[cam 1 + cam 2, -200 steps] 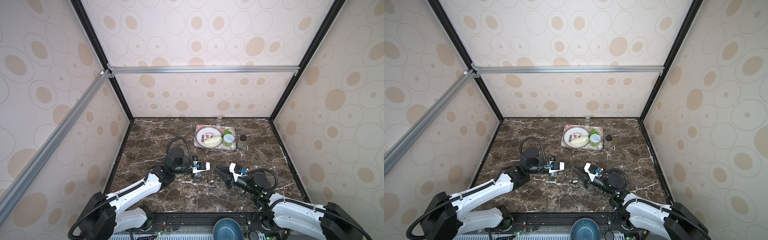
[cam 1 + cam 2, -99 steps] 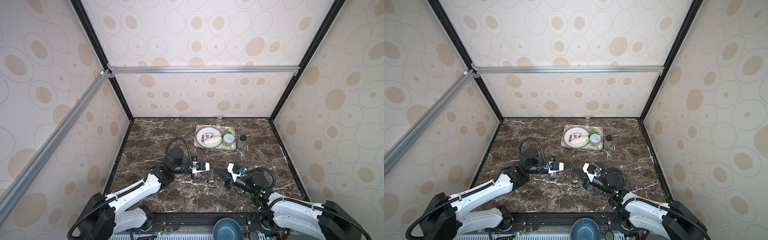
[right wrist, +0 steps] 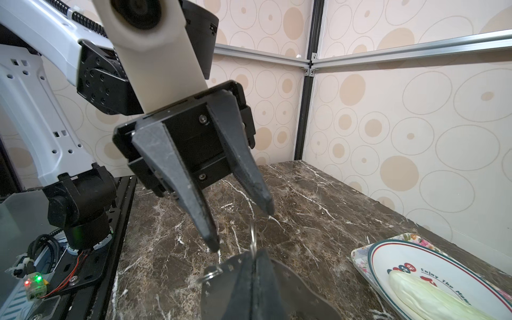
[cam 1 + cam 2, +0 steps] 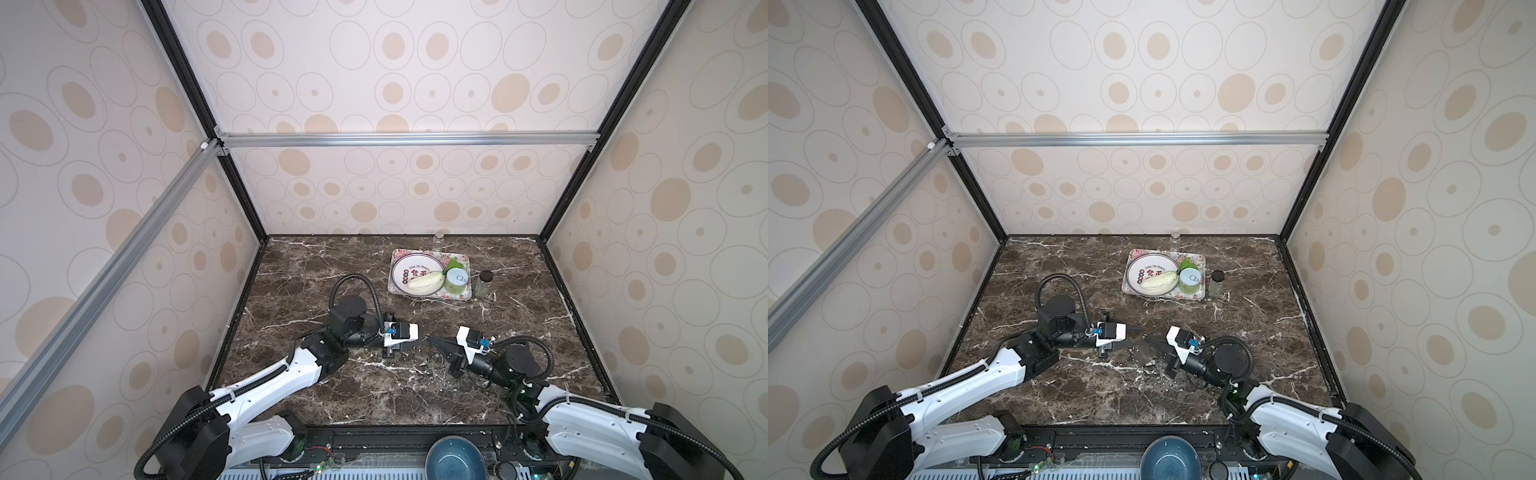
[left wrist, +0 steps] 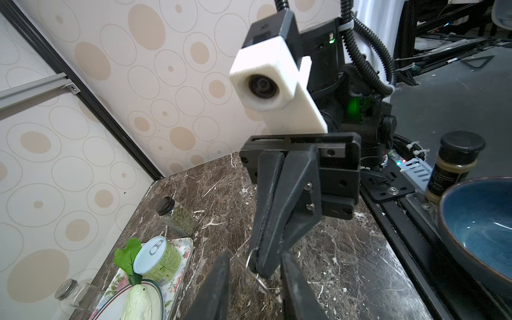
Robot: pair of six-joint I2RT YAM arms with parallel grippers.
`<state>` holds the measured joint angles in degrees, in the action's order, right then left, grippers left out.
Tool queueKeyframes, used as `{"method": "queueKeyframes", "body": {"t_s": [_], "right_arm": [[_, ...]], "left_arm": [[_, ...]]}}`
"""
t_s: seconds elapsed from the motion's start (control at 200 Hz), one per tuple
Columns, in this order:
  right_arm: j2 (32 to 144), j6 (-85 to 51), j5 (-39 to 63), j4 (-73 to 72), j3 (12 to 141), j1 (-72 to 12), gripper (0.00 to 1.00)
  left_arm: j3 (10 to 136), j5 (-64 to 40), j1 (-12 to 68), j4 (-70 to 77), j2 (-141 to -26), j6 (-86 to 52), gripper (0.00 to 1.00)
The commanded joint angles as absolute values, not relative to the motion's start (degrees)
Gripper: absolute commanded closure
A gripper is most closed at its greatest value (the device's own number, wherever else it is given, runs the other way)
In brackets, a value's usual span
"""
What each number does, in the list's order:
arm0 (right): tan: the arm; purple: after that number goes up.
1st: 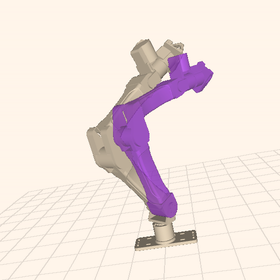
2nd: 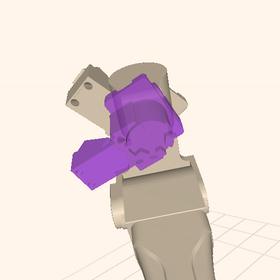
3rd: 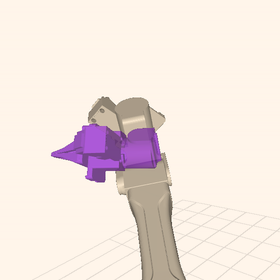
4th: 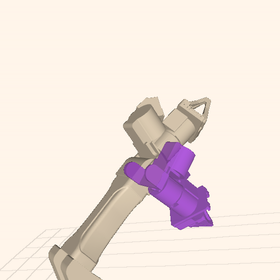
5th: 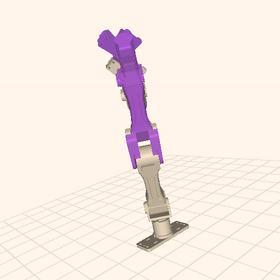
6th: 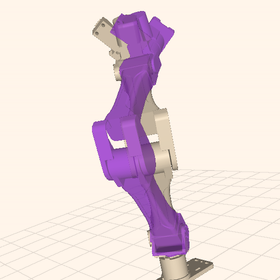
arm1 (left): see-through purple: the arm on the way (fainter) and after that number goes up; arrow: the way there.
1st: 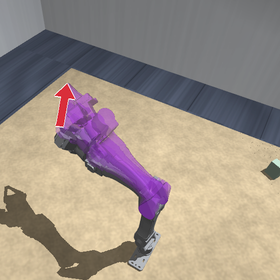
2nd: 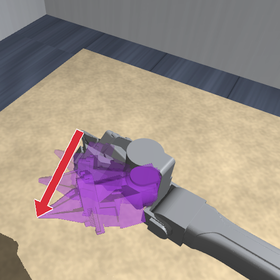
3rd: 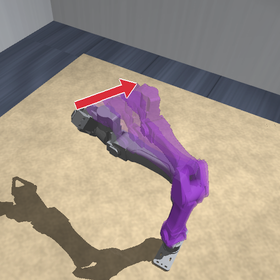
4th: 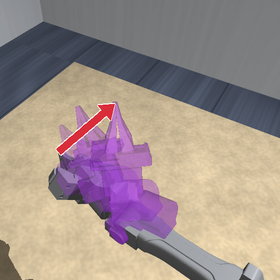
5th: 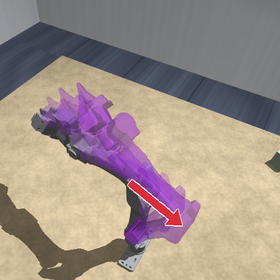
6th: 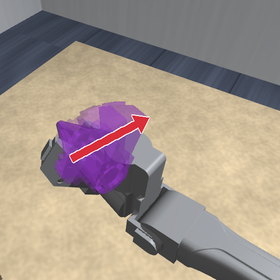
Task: Attach keys to a key ring
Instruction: Pass the keyring.
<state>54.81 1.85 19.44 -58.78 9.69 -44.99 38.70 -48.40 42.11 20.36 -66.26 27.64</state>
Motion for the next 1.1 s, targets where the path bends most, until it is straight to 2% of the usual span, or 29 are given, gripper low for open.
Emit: {"method": "queueKeyframes", "body": {"t_s": [0.0, 0.705, 1.095], "right_arm": [[53.46, 1.99, 19.64, -62.57, 9.37, -45.26, 1.0], [53.1, 1.85, 24.16, -67.02, 8.06, -45.26, 1.0], [53.55, 1.56, 24.63, -67.81, 8.08, -45.26, 1.0]], "left_arm": [[38.95, -49.82, 41.84, 21.81, -65.04, 27.5, 0.69], [40.21, -48.93, 41.76, 20.52, -66.53, 27.64, 0.83], [40.86, -50.67, 41.79, 18.98, -67.23, 29.43, 0.85]]}}
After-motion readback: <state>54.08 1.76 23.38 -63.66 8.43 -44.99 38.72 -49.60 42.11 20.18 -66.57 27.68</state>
